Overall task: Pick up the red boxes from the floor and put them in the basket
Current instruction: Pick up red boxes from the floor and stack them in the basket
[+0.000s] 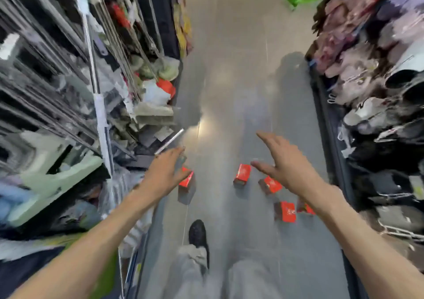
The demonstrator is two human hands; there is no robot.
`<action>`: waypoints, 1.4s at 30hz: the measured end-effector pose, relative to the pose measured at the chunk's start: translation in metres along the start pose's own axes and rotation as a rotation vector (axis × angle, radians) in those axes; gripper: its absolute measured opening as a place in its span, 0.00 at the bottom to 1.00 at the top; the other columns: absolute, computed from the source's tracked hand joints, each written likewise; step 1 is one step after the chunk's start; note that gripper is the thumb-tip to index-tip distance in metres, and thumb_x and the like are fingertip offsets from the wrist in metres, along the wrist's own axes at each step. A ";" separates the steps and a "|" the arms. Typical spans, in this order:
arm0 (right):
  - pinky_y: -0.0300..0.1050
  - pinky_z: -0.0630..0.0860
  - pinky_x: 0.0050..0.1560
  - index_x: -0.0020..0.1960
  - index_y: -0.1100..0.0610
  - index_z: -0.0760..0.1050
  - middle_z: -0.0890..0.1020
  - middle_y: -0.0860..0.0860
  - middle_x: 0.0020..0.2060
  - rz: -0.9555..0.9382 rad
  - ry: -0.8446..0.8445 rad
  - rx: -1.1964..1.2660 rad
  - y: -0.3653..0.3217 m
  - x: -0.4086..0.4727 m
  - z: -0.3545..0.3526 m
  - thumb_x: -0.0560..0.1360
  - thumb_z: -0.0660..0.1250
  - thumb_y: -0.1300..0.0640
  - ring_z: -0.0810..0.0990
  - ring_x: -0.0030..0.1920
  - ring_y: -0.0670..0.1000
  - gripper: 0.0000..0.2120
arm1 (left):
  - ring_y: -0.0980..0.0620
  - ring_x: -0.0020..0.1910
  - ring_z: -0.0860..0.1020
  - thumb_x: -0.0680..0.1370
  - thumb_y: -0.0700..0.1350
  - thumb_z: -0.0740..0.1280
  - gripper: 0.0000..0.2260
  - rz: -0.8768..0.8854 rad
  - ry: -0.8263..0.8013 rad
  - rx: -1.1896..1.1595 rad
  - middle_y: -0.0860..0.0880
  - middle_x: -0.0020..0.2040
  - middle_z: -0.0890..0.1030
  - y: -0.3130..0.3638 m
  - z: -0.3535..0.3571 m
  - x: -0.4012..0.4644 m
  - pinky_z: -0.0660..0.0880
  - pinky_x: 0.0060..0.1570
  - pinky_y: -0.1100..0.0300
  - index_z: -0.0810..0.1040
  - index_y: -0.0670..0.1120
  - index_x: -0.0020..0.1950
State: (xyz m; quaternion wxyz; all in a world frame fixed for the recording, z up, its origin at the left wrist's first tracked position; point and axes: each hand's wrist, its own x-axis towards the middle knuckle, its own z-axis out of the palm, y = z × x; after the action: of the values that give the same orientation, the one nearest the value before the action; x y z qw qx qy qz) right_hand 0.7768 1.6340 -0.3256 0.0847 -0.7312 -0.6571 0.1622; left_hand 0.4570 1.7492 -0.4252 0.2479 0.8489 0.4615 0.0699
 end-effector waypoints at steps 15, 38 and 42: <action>0.43 0.63 0.65 0.76 0.45 0.59 0.72 0.47 0.68 0.085 -0.096 0.261 0.145 0.189 0.375 0.75 0.64 0.35 0.68 0.69 0.48 0.34 | 0.41 0.75 0.61 0.68 0.59 0.77 0.49 -0.355 -0.098 0.060 0.42 0.77 0.62 -0.274 0.429 0.149 0.64 0.70 0.42 0.54 0.44 0.78; 0.58 0.69 0.66 0.75 0.63 0.55 0.70 0.61 0.68 0.794 -0.068 0.242 0.253 0.196 0.558 0.71 0.70 0.41 0.70 0.67 0.62 0.44 | 0.47 0.60 0.71 0.69 0.64 0.71 0.43 -0.127 -0.199 -0.214 0.48 0.67 0.71 -0.227 0.444 0.130 0.68 0.58 0.51 0.57 0.51 0.78; 0.56 0.63 0.70 0.77 0.68 0.47 0.64 0.64 0.73 1.043 0.015 0.276 0.273 0.215 0.614 0.71 0.71 0.38 0.64 0.72 0.64 0.53 | 0.53 0.62 0.68 0.69 0.64 0.72 0.42 -0.144 -0.190 -0.275 0.53 0.68 0.69 -0.232 0.474 0.121 0.68 0.56 0.55 0.56 0.55 0.78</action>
State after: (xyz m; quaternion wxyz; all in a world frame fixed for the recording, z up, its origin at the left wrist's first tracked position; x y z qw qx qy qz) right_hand 0.8358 1.7580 -1.0180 0.0927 -0.9438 -0.1787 0.2622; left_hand 0.5163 1.7843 -0.9627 0.4082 0.7747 0.4817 0.0339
